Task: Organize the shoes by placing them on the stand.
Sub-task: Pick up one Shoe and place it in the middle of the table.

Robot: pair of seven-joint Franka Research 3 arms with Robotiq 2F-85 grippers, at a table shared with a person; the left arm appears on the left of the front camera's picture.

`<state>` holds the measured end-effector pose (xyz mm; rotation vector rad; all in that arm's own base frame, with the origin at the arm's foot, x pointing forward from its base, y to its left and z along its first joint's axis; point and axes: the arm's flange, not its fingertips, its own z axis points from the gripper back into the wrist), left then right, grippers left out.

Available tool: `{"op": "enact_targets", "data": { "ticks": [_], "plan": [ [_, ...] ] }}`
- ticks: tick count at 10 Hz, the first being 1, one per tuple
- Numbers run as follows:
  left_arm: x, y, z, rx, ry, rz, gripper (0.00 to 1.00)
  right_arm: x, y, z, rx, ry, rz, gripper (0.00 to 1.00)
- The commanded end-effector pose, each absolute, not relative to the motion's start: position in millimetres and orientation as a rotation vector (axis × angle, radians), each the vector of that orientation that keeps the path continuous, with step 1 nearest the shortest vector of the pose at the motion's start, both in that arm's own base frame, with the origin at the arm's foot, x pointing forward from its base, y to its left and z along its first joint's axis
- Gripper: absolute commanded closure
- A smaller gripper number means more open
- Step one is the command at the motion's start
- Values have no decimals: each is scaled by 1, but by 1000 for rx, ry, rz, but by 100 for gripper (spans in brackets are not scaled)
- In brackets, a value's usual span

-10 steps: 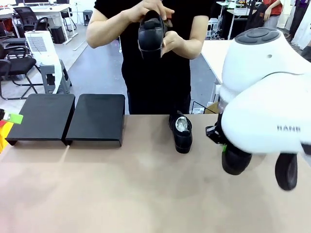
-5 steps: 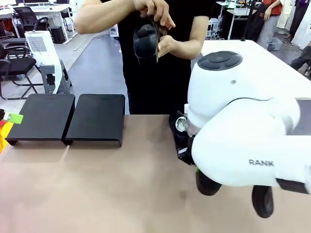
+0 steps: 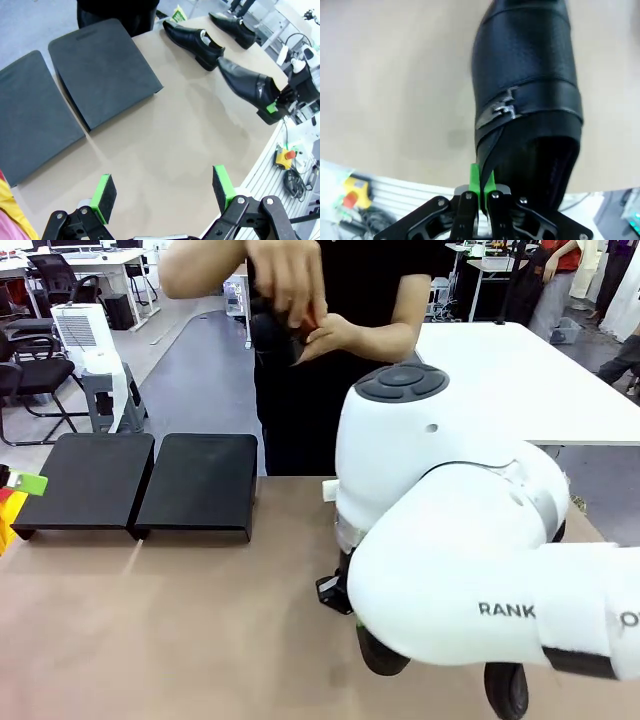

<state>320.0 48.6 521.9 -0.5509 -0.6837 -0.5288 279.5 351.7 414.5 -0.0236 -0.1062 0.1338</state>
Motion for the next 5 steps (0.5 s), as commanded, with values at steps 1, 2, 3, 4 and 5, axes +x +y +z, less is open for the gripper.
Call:
{"op": "enact_targets", "data": {
  "ticks": [1,2,3,4,5],
  "plan": [
    [321,49,522,-561,-694,-543,0,281,368,409,0,-35,217,100],
    [321,49,522,-561,-694,-543,0,285,374,399,-2,-9,228,100],
    [321,49,522,-561,-694,-543,0,290,378,391,17,1,218,100],
    [321,49,522,-561,-694,-543,0,292,381,385,43,-1,200,100],
    [321,49,522,-561,-694,-543,0,294,384,380,60,2,190,100]
  ]
}}
